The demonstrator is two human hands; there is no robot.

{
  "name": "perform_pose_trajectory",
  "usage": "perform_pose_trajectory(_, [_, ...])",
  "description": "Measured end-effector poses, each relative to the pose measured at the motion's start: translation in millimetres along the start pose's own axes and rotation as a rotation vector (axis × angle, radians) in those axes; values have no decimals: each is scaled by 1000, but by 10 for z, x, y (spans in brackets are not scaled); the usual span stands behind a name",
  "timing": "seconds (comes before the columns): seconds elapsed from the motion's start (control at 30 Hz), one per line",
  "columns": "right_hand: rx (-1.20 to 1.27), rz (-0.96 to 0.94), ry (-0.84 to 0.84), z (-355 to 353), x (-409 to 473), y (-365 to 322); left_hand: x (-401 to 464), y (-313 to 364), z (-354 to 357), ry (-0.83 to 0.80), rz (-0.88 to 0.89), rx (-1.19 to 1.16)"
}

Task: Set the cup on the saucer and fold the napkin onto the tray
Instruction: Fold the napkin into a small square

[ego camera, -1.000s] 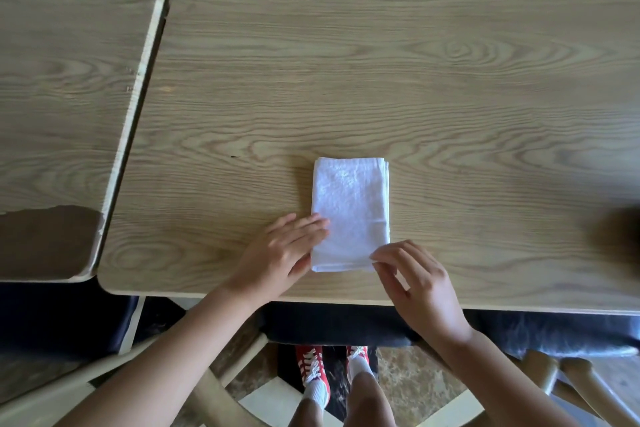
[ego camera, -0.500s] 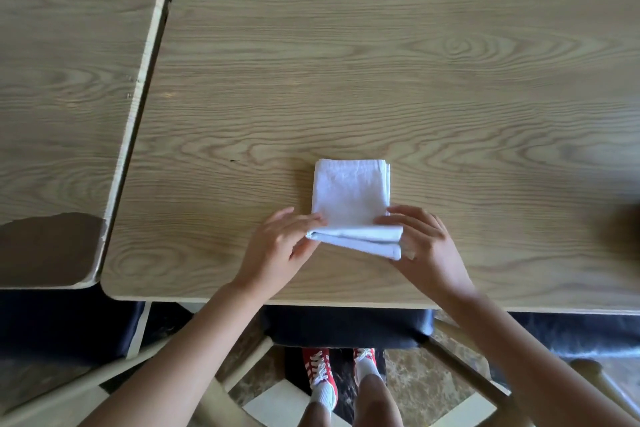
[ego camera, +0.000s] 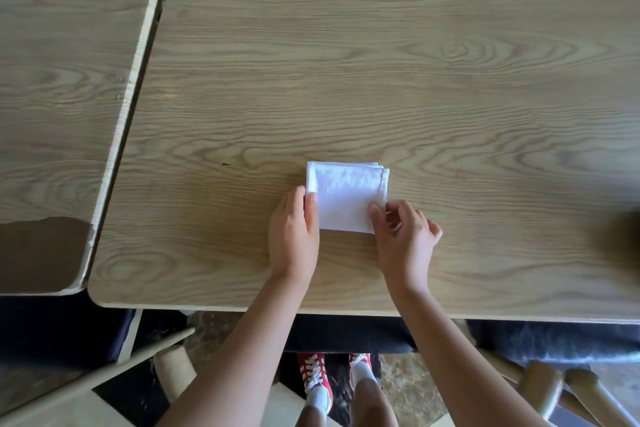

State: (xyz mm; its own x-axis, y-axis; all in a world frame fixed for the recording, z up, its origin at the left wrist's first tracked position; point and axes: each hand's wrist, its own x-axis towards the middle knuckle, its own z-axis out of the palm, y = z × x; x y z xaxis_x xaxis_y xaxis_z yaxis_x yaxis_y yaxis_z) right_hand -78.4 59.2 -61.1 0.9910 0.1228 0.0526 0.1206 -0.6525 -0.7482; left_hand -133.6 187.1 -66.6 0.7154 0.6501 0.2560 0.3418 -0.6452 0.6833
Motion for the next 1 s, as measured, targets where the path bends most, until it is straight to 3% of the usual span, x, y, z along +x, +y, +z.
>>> perform_pose_trajectory(0.17, [-12,72,60,58,24,-37,75,-13,67,-6,14,274])
perform_pose_trajectory(0.23, [-207,-30,131,75,49,-54,65,-10,92,15,34,381])
perform_pose_trajectory(0.33, [-450,-349,-76,124,91,-111,118,-56,52,-185,287,416])
perform_pose_trajectory(0.43, [-518,-461,-241,191,176,-93,236,-126,7,-382,415,416])
perform_pose_trajectory(0.6, [-565,-477,-317,223,244,-30,292,-185,-20,-484,437,530])
perform_pose_trajectory(0.8, [-533,-638,-343,91,362,94,368,-207,-33,-550,464,541])
perform_pose_trajectory(0.93, [-512,-617,-340,98,357,83,351,-178,-37,-562,419,477])
perform_pose_trajectory(1.0, [-520,-606,-343,109,338,71,274,-108,-40,-506,297,419])
